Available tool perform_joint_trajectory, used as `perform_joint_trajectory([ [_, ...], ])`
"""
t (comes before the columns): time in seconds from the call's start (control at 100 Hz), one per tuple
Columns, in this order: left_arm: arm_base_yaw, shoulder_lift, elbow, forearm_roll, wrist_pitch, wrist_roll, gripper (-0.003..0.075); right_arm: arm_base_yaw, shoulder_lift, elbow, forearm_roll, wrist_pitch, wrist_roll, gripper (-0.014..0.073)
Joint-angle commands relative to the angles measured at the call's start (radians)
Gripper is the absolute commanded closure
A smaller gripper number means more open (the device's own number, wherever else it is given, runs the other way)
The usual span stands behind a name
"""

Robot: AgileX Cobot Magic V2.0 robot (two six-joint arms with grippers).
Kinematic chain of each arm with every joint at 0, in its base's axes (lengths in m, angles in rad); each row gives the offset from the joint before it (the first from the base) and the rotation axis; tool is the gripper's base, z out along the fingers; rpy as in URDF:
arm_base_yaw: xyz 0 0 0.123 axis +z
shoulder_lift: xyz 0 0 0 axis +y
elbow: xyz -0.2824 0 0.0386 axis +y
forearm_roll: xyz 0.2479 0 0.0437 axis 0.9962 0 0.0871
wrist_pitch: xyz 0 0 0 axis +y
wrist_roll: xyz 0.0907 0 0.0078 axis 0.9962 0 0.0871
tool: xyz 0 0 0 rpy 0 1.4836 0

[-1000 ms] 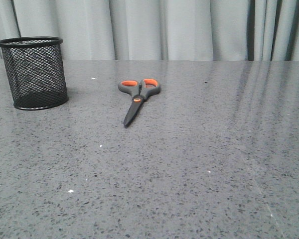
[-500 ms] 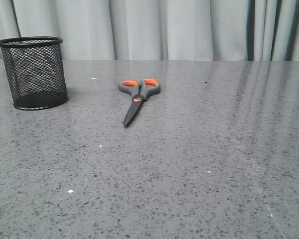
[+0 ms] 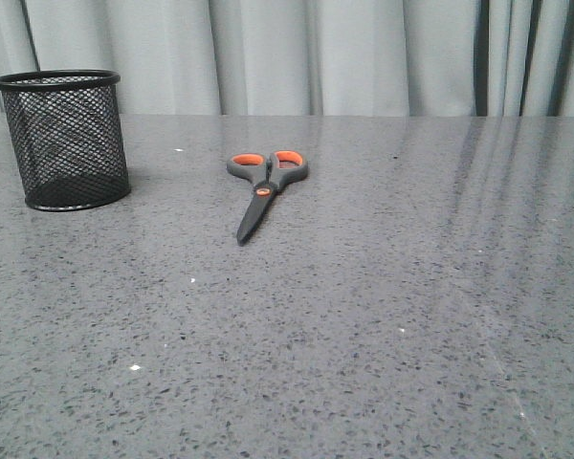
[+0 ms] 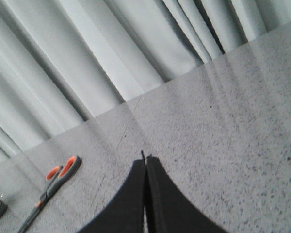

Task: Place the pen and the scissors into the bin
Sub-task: 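Move the left gripper down toward the pink marker beside the mesh cup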

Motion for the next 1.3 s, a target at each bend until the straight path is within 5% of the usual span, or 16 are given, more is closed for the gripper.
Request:
perform_joint_trajectory([
  [0.0,0.003,-0.025,-0.036,-0.017,-0.029,-0.005,0.0742,-0.003,-0.013,-0.054,0.006,0.002,-0.007,0.0659],
  [0.62,0.003,0.443,-0.633,0.451,0.543,0.034,0.0742,-0.003,0.514,-0.536,-0.158,0.492,-0.01,0.066],
  [1.0,0.003,0.507,-0.679,0.468,0.583,0.034,0.0739,0.005,0.628,-0.681,-0.158,0.62,-0.071,0.0656],
  [1.11,0.003,0.507,-0.679,0.471,0.571,0.034,0.0694,0.005,0.645,-0.702,-0.153,0.627,-0.09,0.0568],
  [1.29,0.003,0.507,-0.679,0.469,0.565,0.034,0.0508,0.005,0.666,-0.716,-0.139,0.631,-0.107,0.0308],
])
